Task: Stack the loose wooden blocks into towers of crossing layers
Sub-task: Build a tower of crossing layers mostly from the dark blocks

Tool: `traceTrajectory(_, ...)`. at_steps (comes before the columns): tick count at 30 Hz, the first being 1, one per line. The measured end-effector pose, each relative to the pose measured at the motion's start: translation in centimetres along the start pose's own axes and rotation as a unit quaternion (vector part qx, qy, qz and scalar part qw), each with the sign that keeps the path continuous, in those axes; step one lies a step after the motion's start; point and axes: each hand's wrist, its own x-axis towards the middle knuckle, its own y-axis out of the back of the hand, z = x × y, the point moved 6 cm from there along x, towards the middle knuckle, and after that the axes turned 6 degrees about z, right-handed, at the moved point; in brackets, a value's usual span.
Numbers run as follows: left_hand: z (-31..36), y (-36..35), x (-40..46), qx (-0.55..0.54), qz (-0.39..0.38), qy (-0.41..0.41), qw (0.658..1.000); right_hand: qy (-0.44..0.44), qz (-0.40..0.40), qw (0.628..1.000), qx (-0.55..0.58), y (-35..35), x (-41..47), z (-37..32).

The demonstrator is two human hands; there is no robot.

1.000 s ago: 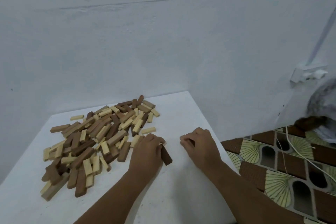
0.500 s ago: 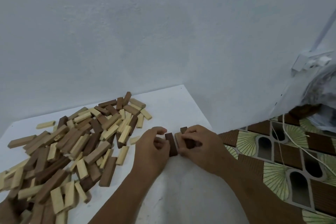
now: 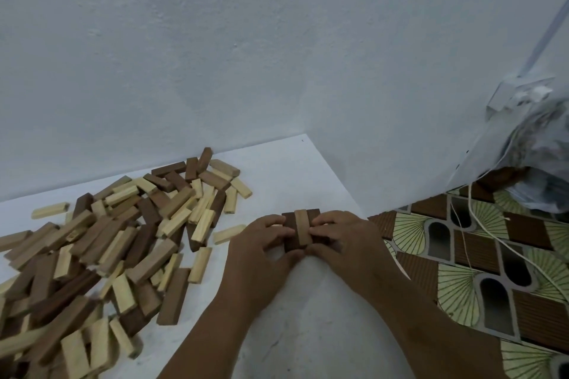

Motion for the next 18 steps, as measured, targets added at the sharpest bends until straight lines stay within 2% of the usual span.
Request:
traceTrajectory(5, 0.54, -0.64, -0.13, 0.02, -0.023, -0.042, 0.999, 0.005, -0.005, 1.0, 0.03, 0.05, 0.0, 0.14)
traceTrajectory(18, 0.74, -0.8, 0.13, 0.026, -0.011, -0.041, 0.999, 0.027, 0.013, 1.0, -0.003, -0.3, -0.13, 0.49)
